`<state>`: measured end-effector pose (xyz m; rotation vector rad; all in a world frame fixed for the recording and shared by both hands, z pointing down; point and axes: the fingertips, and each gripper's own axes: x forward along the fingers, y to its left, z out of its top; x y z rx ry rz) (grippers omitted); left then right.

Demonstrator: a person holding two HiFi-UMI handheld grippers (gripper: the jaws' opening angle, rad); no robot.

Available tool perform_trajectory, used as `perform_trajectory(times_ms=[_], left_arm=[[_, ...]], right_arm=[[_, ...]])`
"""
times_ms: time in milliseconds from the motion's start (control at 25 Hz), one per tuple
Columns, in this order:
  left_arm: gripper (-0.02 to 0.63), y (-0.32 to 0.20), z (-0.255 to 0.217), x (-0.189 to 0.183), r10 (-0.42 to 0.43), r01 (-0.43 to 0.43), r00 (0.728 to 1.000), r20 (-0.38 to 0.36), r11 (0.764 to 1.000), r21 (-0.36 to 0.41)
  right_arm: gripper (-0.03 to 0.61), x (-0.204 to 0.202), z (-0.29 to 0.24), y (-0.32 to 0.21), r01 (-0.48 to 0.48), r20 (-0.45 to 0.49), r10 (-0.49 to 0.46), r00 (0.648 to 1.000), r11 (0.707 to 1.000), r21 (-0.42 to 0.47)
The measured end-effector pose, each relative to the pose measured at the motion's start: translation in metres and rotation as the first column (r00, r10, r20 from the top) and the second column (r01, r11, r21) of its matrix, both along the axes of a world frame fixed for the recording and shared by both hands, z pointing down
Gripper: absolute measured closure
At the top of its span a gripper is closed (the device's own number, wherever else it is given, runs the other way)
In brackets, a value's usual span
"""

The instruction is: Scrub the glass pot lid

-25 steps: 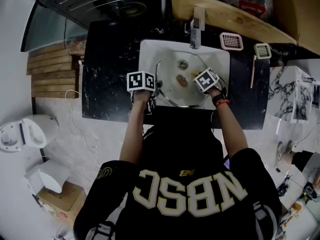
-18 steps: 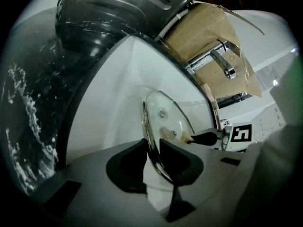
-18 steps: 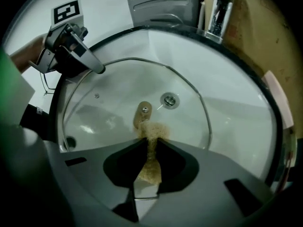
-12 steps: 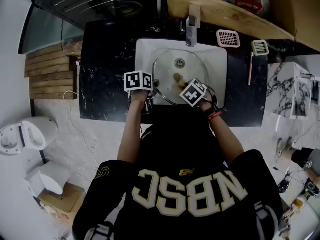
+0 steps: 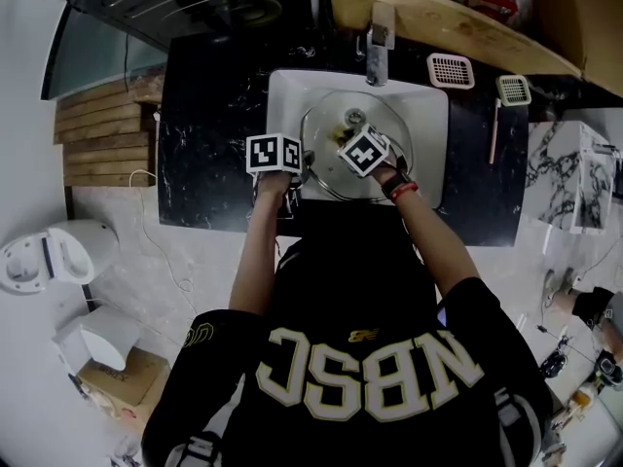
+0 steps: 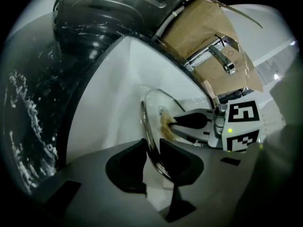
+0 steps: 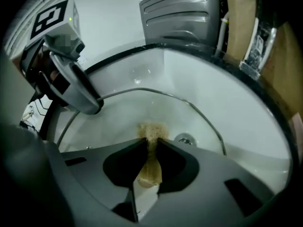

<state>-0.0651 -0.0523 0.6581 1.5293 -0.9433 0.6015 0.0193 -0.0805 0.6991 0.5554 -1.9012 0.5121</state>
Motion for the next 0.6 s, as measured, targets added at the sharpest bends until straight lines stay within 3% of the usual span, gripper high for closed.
perform_trajectory(times_ms=[200, 320, 440, 560, 600], left_arm=[[0.511, 0.002, 0.003, 0.001, -0.002, 0.002, 1.000, 0.001, 1.000, -0.027], [0.509, 0.003, 0.004, 0.001, 0.005, -0.005, 1.000, 0.003, 0.999, -0.036], [0.509, 0.002, 0.004, 0.001, 0.005, -0.005, 1.000, 0.003, 0.999, -0.033], [0.509, 0.003, 0.004, 0.001, 0.004, -0.004, 1.000, 0.001, 0.999, -0.034], [0.509, 0.003, 0.004, 0.002, 0.005, -0.005, 1.000, 0.000, 0.999, -0.032]], right_arm=[[0.505, 0.018, 0.018, -0.033, -0.091, -0.016, 0.091, 0.996, 0.996, 0.003], [0.505, 0.046, 0.024, -0.043, -0.135, -0.084, 0.135, 0.987, 0.991, 0.009], [0.505, 0.072, 0.026, -0.044, -0.137, -0.127, 0.138, 0.982, 0.990, 0.016], [0.506, 0.085, 0.026, -0.023, -0.148, -0.117, 0.139, 0.983, 0.987, -0.065], [0.506, 0.093, 0.024, -0.021, -0.142, -0.134, 0.135, 0.982, 0.989, -0.049]])
